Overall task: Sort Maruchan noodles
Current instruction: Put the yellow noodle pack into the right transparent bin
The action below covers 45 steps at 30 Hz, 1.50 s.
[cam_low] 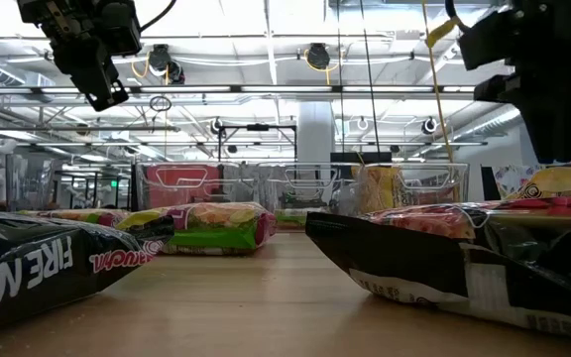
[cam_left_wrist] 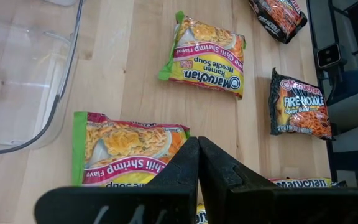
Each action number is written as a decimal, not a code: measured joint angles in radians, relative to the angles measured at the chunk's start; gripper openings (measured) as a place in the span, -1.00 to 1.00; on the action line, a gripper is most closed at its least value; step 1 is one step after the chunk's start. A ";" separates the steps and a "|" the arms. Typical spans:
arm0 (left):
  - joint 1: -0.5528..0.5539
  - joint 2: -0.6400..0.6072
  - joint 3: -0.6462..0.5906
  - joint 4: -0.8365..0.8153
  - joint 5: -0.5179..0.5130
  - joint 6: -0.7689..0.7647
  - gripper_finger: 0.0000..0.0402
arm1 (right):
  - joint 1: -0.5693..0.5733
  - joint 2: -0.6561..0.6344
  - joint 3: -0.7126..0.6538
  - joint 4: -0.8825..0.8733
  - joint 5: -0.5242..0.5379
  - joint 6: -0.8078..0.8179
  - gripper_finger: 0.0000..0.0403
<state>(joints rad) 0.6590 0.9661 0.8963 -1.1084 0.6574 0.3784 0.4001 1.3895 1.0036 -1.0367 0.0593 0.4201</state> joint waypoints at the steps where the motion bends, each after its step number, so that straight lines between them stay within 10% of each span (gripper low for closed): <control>1: 0.000 0.000 0.000 0.000 0.000 -0.002 -0.96 | -0.006 0.000 -0.006 0.010 -0.012 -0.008 -0.64; 45: 0.000 0.000 0.000 -0.002 0.000 -0.018 -0.96 | -0.026 0.000 -0.253 0.381 -0.064 0.018 -0.64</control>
<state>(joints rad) 0.6591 0.9664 0.8963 -1.1103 0.6575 0.3604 0.3744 1.3891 0.7505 -0.6557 -0.0046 0.4383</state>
